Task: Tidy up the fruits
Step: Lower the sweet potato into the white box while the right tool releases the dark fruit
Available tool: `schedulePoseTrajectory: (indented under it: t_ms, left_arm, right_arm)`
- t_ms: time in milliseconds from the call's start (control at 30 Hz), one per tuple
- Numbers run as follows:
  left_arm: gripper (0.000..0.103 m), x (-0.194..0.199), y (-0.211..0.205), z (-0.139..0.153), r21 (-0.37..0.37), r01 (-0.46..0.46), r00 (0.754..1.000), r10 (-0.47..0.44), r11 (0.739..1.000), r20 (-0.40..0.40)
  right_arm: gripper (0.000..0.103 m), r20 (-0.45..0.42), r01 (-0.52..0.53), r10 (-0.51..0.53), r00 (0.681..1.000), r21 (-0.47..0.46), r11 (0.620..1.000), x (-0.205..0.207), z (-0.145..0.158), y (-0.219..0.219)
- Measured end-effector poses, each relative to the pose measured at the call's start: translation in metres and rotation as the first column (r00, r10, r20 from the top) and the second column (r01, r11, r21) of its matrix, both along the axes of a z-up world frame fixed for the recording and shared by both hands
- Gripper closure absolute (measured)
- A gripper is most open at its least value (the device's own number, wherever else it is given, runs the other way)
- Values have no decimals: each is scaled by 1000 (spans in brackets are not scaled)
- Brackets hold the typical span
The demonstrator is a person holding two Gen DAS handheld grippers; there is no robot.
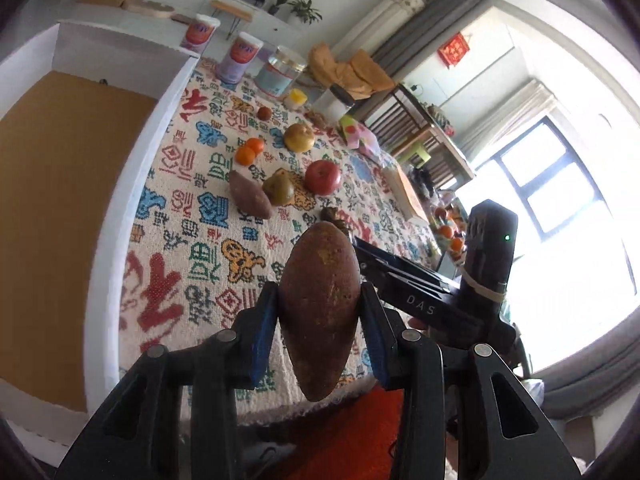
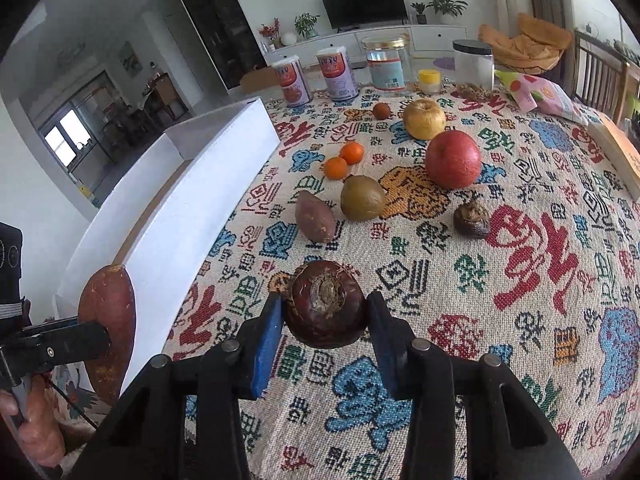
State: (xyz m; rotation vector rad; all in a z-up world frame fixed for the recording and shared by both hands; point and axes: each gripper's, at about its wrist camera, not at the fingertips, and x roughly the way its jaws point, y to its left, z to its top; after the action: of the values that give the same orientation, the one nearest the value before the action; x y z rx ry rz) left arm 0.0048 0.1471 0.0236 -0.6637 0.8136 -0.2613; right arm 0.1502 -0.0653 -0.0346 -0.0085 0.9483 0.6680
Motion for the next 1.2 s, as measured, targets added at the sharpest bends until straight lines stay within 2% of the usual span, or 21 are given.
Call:
schedulePoseTrajectory:
  t_ms: [100,200,300,433,533,633,667,700,733,767,800,867,933,1000,1067,1133,1200]
  left_arm:
    - [62,-22,42,29,38,-101,994,99,994,41]
    - [62,-32,90,25,137,-242,970,243,961,5]
    - [62,-33,136,-8,227,-357,920,383,906,-81]
    - [62,-32,172,-53,317,-421,854,489,850,-176]
    - [62,-40,180,-75,350,-428,832,515,833,-206]
    - [61,-39,177,-83,362,-432,826,523,826,-210]
    - [56,-38,176,-83,371,-436,824,530,820,-202]
    - [51,-36,174,-81,379,-440,825,534,814,-188]
    - [34,-35,171,-77,386,-446,825,538,808,-173]
    - [19,-33,168,-73,392,-456,824,545,799,-152]
    - [15,-32,163,-68,394,-466,826,549,792,-127]
    - [15,-28,153,-57,389,-459,847,526,799,-80]
    - [14,-18,133,-47,381,-429,875,482,819,-50]
    - [13,-7,108,-39,379,-384,905,424,842,-24]
    - [11,5,77,-33,379,-328,934,356,866,-6]
    - [9,19,43,-33,375,-253,962,274,892,-2]
    - [8,38,10,-42,376,-173,980,196,910,-22]
  right_arm:
    - [61,43,-130,126,991,82,988,-21,38,53]
    - [60,45,-265,261,964,155,952,-42,52,118]
    - [60,3,-354,359,933,176,919,-54,40,180]
    - [60,-78,-419,434,898,151,895,-65,7,241]
    - [60,-105,-437,447,888,111,893,-69,-12,264]
    - [60,-109,-435,442,890,78,897,-69,-20,274]
    - [59,-103,-428,433,896,69,901,-68,-20,274]
    - [55,-97,-417,422,901,66,906,-66,-20,272]
    - [51,-91,-406,412,907,73,911,-64,-18,267]
    - [42,-83,-393,399,913,85,916,-61,-16,259]
    - [37,-73,-376,383,921,94,922,-58,-14,250]
    - [32,-34,-335,339,940,97,937,-52,-7,222]
    - [25,28,-277,276,961,73,958,-47,-3,189]
    - [10,102,-179,175,979,30,983,-42,1,146]
    - [6,156,-42,45,987,-20,999,-33,-3,100]
    - [3,199,136,-117,973,-87,987,-16,-14,48]
    - [1,215,302,-263,940,-176,937,6,-31,-1]
